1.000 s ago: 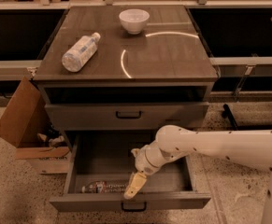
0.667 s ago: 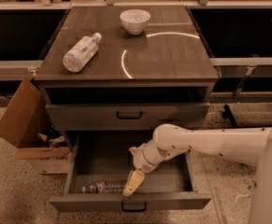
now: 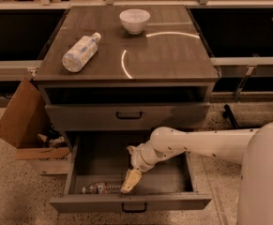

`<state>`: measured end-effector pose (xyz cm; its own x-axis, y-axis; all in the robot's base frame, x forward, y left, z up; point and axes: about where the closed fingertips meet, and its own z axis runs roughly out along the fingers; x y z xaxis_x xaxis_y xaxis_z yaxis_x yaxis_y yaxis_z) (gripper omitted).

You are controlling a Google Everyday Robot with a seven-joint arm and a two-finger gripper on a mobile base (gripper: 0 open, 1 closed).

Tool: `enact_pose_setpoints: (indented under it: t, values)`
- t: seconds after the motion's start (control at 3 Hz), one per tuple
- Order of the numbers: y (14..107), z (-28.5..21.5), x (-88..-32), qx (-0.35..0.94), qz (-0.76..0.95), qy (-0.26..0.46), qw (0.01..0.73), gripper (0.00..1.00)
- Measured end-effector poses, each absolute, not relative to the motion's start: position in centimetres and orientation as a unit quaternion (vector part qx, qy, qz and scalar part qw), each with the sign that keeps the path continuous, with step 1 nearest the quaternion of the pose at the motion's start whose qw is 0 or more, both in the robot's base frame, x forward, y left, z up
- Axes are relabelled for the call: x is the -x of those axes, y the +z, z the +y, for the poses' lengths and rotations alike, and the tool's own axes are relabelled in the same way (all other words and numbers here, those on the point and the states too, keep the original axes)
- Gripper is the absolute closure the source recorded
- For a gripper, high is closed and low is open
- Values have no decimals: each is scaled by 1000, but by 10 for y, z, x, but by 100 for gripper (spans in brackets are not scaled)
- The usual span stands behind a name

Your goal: Pick water bottle from middle drawer and place on counter

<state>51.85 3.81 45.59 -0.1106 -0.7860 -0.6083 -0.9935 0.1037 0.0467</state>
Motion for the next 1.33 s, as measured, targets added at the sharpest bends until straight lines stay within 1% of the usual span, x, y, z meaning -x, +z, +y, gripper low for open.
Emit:
enact_pose_setpoints:
  t: [1.0, 1.33]
  values:
    - [419, 66, -552, 616, 704, 231, 269, 0]
    - [410, 72, -556, 618, 700, 230, 273, 0]
